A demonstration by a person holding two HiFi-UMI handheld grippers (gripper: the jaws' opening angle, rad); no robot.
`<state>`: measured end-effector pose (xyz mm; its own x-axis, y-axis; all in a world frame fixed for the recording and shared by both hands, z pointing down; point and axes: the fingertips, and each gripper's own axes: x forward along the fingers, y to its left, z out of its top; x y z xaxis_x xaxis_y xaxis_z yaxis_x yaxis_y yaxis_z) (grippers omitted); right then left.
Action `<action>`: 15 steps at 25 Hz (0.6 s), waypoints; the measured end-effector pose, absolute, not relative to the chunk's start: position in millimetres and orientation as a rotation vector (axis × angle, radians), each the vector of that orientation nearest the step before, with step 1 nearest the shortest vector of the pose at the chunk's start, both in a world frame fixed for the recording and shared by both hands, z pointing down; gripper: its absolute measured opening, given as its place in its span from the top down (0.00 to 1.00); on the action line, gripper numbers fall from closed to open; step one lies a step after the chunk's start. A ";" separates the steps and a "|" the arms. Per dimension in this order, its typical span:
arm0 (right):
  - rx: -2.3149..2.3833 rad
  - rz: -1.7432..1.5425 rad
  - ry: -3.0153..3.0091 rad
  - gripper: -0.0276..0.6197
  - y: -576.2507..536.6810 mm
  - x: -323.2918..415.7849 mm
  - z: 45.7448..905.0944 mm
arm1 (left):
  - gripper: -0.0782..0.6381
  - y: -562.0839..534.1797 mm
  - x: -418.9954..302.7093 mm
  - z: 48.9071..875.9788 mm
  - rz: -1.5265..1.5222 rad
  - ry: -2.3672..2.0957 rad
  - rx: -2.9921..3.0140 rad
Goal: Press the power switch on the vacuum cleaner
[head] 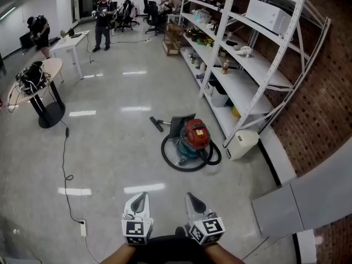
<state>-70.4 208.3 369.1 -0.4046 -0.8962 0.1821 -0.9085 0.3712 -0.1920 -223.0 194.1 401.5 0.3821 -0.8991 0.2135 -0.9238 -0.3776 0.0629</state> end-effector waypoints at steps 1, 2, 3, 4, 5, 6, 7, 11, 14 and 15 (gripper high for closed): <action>1.684 0.404 -2.562 0.97 208.1 -74.8 369.1 | 0.87 193.6 -226.9 401.7 0.209 -1.646 2.466; 1.681 0.401 -2.559 0.97 208.3 -79.4 369.1 | 0.87 193.5 -230.8 401.7 0.203 -1.646 2.467; 1.680 0.399 -2.556 0.97 209.1 -84.4 369.1 | 0.87 194.0 -234.8 401.6 0.199 -1.642 2.464; 1.682 0.398 -2.551 0.97 210.4 -89.5 369.4 | 0.87 194.9 -239.6 401.7 0.195 -1.638 2.457; 1.686 0.400 -2.545 0.97 211.9 -94.8 370.0 | 0.87 195.8 -245.6 401.9 0.196 -1.640 2.451; 1.692 0.403 -2.539 0.97 213.6 -99.9 371.1 | 0.87 196.7 -252.1 402.4 0.203 -1.645 2.451; 1.698 0.407 -2.531 0.97 215.3 -104.8 372.1 | 0.87 198.1 -258.1 403.1 0.207 -1.646 2.455; 1.720 0.403 -2.500 0.97 220.1 -122.0 371.9 | 0.87 204.3 -278.3 404.7 0.231 -1.616 2.452; 1.726 0.389 -2.482 0.97 222.5 -129.3 371.1 | 0.87 206.3 -285.2 410.6 0.203 -1.599 2.456; 1.725 0.387 -2.476 0.97 222.8 -130.5 372.2 | 0.87 205.9 -286.1 413.6 0.196 -1.593 2.455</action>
<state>-130.5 222.8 372.2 -0.3539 -0.9079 0.2247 -0.9332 0.3265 -0.1503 -286.1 205.9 413.6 0.4077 -0.8854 0.2234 -0.9131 -0.3948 0.1015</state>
